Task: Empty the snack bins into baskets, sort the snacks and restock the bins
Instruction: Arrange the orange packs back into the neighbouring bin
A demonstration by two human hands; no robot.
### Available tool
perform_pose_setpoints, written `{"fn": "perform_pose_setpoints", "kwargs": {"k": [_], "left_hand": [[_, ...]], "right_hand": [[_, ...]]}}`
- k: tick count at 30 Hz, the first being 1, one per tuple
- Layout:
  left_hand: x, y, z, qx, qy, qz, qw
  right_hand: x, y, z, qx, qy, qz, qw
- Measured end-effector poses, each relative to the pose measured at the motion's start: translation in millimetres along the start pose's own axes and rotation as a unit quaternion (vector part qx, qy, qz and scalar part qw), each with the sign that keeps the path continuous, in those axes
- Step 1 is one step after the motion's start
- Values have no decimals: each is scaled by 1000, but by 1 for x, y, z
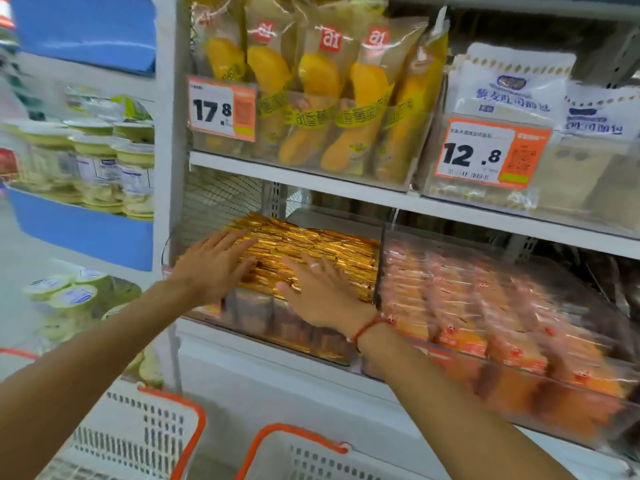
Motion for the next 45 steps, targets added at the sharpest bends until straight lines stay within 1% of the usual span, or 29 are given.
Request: {"fn": "perform_pose_setpoints", "kwargs": {"k": [1, 2, 3, 4, 5, 7, 8, 9, 11, 12, 14, 15, 16, 17, 19, 20, 22, 24, 26, 29, 32, 34, 36, 37, 39, 41, 42, 43, 45], "left_hand": [[-4, -10, -3, 3, -11, -50, 999], [-9, -17, -5, -2, -5, -79, 997], [-14, -22, -9, -6, 9, -86, 996], [-20, -24, -13, -10, 17, -84, 996], [-24, -22, -15, -27, -2, -81, 996], [-35, -19, -15, -98, -99, -45, 989], [-39, -19, -17, -123, -137, -47, 982], [-39, -18, -19, -121, -157, -75, 977], [-34, -18, -18, -112, -147, -120, 975], [-30, -18, -15, -117, -138, -107, 978], [-26, -15, -13, -108, -157, -80, 978], [-21, -14, -14, -81, -150, -86, 982], [-13, -16, -13, -49, -111, -84, 989], [-5, -22, -12, -22, -68, -61, 996], [2, -49, -7, 0, -18, 23, 1000], [-1, -66, -4, -1, -19, 22, 1000], [-16, -93, 3, 10, -18, -47, 999], [-31, -112, 0, 34, 34, -120, 992], [-44, -120, -8, 36, 53, -176, 982], [-45, -117, -9, 17, 4, -204, 979], [-45, -113, -7, 20, 44, -166, 985], [-43, -113, -3, 33, 54, -179, 982], [-34, -111, -1, 38, 28, -201, 978], [-27, -106, -1, 32, 12, -199, 979], [-13, -85, -4, -22, -9, -133, 991], [-3, -45, -6, -130, 24, -51, 990], [-2, -25, -6, -166, 63, -32, 984], [-2, -9, -4, -190, 104, -23, 976], [-10, 6, 3, -190, 147, -20, 971]], "right_hand": [[-6, -17, 4, -27, -1, -47, 999], [-12, -29, 9, -48, -9, -77, 996], [-16, -35, 13, -61, -20, -90, 994], [-18, -37, 15, -66, -28, -92, 993], [-18, -38, 16, -66, -28, -90, 993], [-17, -38, 17, -64, -21, -97, 993], [-15, -39, 17, -63, -21, -105, 992], [-15, -40, 17, -65, -21, -111, 992], [-14, -42, 17, -72, -17, -105, 992], [-13, -41, 16, -70, -13, -98, 993], [-13, -37, 16, -56, 3, -105, 993], [-10, -35, 17, -52, 9, -115, 992], [-6, -35, 18, -54, 7, -114, 992], [0, -38, 18, -65, -5, -96, 993], [13, -57, 19, -104, -29, -19, 994], [16, -69, 20, -128, -23, 12, 991], [15, -90, 25, -179, 3, 12, 984], [5, -105, 36, -224, 11, -37, 974], [-4, -108, 45, -239, -3, -70, 969], [-6, -107, 45, -224, -10, -87, 971], [-8, -106, 41, -220, -17, -98, 970], [-1, -94, 45, -221, -58, -102, 968], [9, -83, 54, -212, -127, -113, 962], [17, -75, 52, -175, -131, -115, 969], [33, -60, 39, -82, -42, -119, 989], [43, -28, 26, -20, 48, -48, 997], [43, -2, 23, 17, 82, 1, 997], [38, 22, 24, 45, 106, 29, 993], [25, 52, 31, 73, 128, 43, 988]]}}
Point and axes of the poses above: each hand's wrist, its own y-axis away from the middle knuckle, its own x-axis out of the back of the hand, z = x × y, the point moved 3 cm from there along -y, towards the middle knuckle, and after that the axes turned 6 degrees about -z, right-handed, at the moved point
